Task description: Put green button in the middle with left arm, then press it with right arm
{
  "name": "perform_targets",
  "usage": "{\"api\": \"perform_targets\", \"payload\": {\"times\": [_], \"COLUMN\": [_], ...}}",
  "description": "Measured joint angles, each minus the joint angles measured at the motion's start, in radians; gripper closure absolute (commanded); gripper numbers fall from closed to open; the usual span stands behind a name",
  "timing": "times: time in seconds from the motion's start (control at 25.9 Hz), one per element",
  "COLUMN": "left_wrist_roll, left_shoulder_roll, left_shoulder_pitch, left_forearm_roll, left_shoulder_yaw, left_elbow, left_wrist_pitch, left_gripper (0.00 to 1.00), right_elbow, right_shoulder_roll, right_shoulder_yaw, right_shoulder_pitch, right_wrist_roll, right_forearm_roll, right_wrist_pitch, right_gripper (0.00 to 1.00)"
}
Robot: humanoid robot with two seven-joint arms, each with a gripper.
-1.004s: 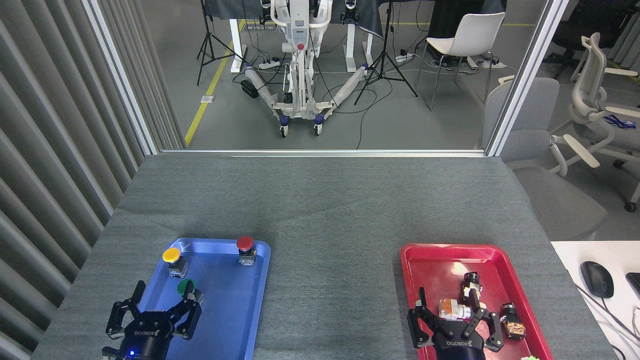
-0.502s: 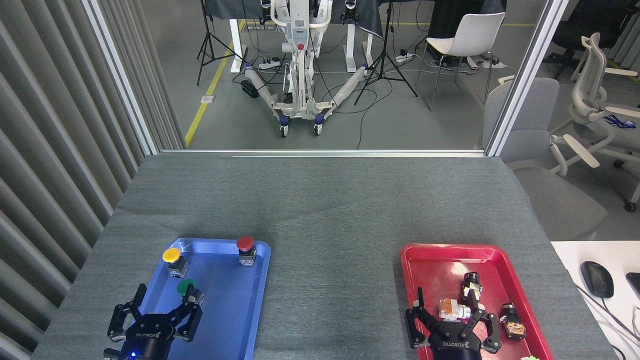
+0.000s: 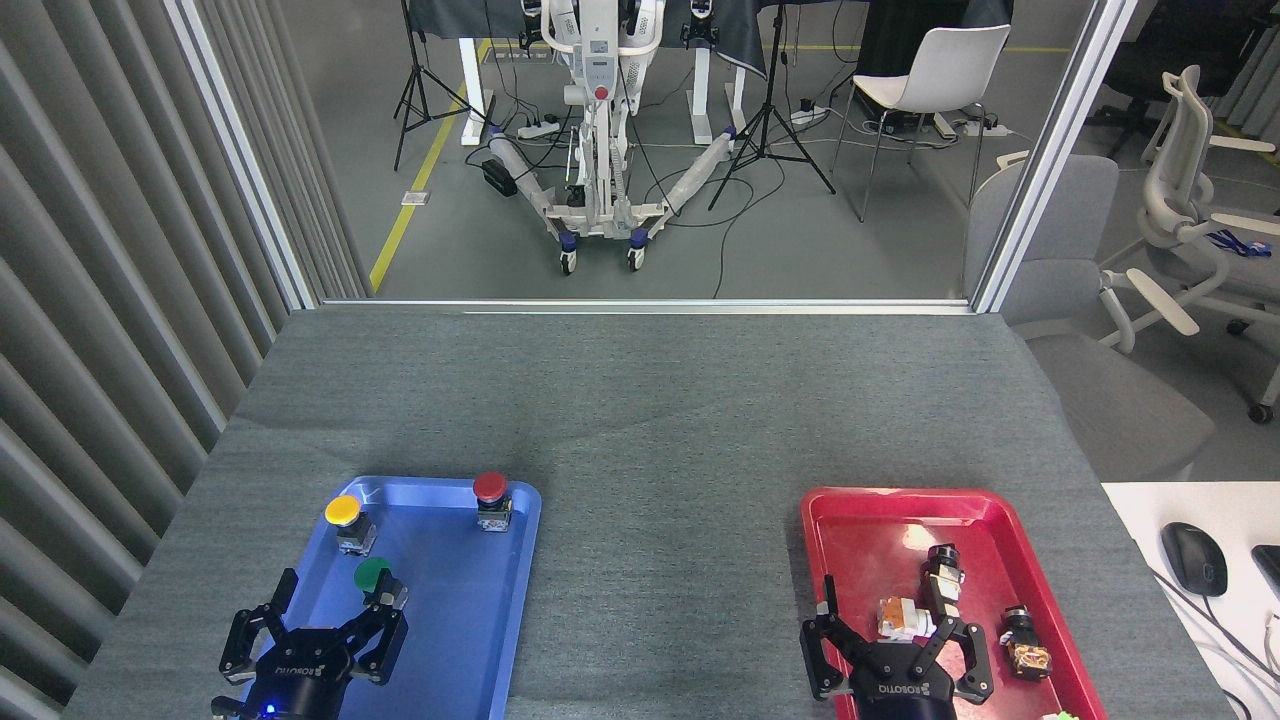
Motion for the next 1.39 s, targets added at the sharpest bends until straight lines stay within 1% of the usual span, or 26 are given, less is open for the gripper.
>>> {"api": "perform_targets", "payload": {"times": [0.39,0.5,0.7,1.16,1.2,1.24,1.39], "left_wrist_roll": [0.002,0.003,0.001,0.001,0.001,0.001,-0.002], "left_shoulder_roll": [-0.002,0.006,0.015,0.036,0.036,0.037,0.036], "left_shoulder_pitch": [-0.013,-0.008,-0.021,-0.122,-0.131,-0.141,-0.166], "left_forearm_roll": [0.002,-0.001,-0.009,-0.014,-0.014,-0.014,-0.014], "left_shoulder_yaw": [-0.002,-0.017,-0.039,-0.064,-0.07,-0.076,-0.094], "left_elbow": [0.021,0.034,0.124,0.303,0.314,0.324,0.347], "left_wrist_pitch": [0.003,-0.028,-0.095,-0.139,-0.139,-0.14,-0.142], "left_gripper": [0.01,0.01,0.01,0.01,0.03,0.1,0.28], "right_elbow": [-0.002,-0.002,-0.002,-0.001,-0.001,-0.001,-0.001], "right_shoulder_roll": [-0.005,-0.003,-0.004,-0.005,-0.004,-0.002,0.0], "right_shoulder_yaw": [-0.004,-0.004,-0.004,0.005,0.009,0.013,0.019], "right_shoulder_pitch": [-0.004,-0.004,-0.004,-0.003,-0.003,-0.003,-0.004], "right_wrist_roll": [0.008,0.008,0.011,0.002,0.001,0.0,-0.001], "right_forearm_roll": [0.0,0.0,0.0,0.0,0.0,0.0,0.0], "right_wrist_pitch": [-0.032,-0.034,-0.047,-0.058,-0.058,-0.058,-0.052], "right_gripper": [0.0,0.0,0.0,0.0,0.0,0.0,0.0]}}
